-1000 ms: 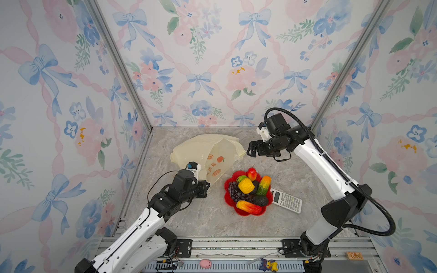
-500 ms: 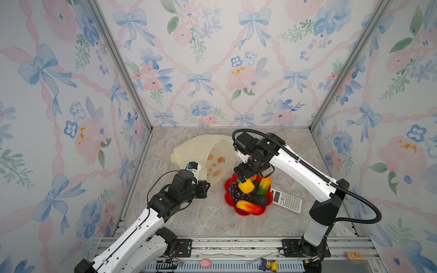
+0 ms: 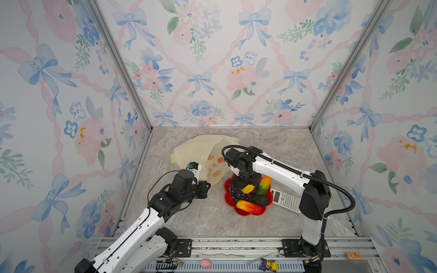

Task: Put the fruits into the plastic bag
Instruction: 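Lower the right gripper onto the yellow pepper in the bowl and grasp it, then lift the yellow pepper and carry it to the bag mouth with the right gripper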

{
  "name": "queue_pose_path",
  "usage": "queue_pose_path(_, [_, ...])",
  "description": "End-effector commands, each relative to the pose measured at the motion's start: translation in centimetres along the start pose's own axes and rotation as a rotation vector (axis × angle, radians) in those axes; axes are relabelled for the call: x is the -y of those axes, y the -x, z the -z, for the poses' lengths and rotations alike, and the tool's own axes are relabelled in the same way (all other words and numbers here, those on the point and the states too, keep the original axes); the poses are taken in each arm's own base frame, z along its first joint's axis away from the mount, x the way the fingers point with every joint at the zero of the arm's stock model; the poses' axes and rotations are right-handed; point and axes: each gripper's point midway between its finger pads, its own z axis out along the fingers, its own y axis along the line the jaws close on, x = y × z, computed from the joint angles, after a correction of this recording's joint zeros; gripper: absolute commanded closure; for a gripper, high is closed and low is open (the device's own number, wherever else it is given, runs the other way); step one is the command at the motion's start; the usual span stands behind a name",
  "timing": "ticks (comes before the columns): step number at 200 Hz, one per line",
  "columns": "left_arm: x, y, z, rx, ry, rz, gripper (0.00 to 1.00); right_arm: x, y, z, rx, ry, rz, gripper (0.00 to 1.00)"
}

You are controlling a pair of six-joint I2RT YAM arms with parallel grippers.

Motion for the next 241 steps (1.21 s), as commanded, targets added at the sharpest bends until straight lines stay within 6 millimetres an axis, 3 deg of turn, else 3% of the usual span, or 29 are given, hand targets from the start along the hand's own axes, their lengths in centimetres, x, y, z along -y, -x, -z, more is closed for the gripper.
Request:
queue_pose_path(1, [0.3, -0.1, -0.1, -0.01, -0.006, -0.007, 1.0, 0.6, -0.5, -1.5, -0.051, -0.038, 0.016, 0.04])
queue_pose_path(44, [0.1, -0.3, -0.2, -0.016, -0.002, -0.012, 1.0, 1.2, -0.6, -2.9, -0.078, -0.042, -0.018, 0.0])
queue_pose_path(119, [-0.1, -0.6, -0.3, -0.022, 0.002, -0.013, 1.0, 1.2, -0.1, -3.0, -0.08, -0.047, -0.026, 0.31])
queue_pose_path(141, [-0.1, -0.7, -0.3, -0.022, 0.001, -0.01, 1.0, 1.6, 0.0, -2.3, -0.066, -0.059, -0.024, 0.4])
queue_pose_path(175, [-0.1, -0.7, -0.2, -0.018, -0.004, -0.006, 1.0, 1.9, -0.3, -1.2, -0.054, -0.062, -0.029, 0.43])
queue_pose_path(209, [-0.2, -1.3, 0.0, -0.022, -0.016, -0.006, 1.0, 2.2, -0.6, 1.3, -0.008, -0.049, -0.062, 0.44])
queue_pose_path(241, [-0.4, -1.6, 0.1, -0.022, -0.015, -0.005, 1.0, 0.9, -0.6, 4.3, 0.062, 0.148, -0.219, 0.45])
